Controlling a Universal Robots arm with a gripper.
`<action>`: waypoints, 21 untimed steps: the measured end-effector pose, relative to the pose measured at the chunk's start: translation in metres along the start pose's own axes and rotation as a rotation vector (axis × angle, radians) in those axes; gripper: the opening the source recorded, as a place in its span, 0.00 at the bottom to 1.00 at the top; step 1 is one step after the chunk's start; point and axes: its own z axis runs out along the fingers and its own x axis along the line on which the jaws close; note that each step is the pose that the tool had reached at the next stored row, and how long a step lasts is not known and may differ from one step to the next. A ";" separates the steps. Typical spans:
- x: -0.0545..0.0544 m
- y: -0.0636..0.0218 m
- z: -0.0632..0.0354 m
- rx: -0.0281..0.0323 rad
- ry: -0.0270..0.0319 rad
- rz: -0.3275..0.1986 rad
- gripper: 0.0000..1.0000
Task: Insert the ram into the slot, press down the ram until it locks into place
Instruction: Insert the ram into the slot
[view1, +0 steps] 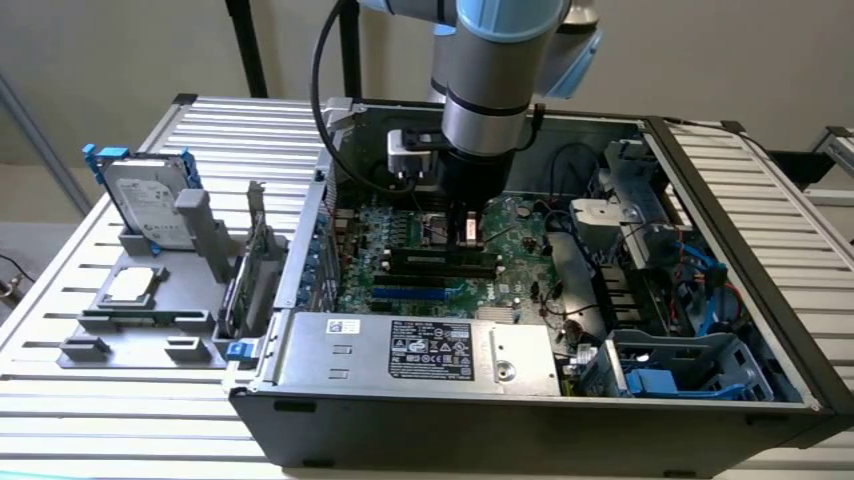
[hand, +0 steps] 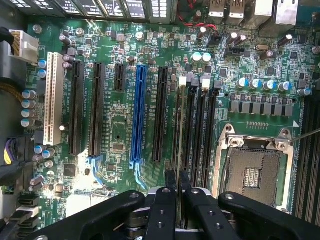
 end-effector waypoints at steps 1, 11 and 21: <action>0.000 -0.0002 0.0002 0.0000 0.0001 0.000 0.14; 0.000 -0.0011 0.0020 -0.0001 0.0029 0.000 0.14; -0.001 -0.0012 0.0038 -0.0002 0.0058 0.000 0.14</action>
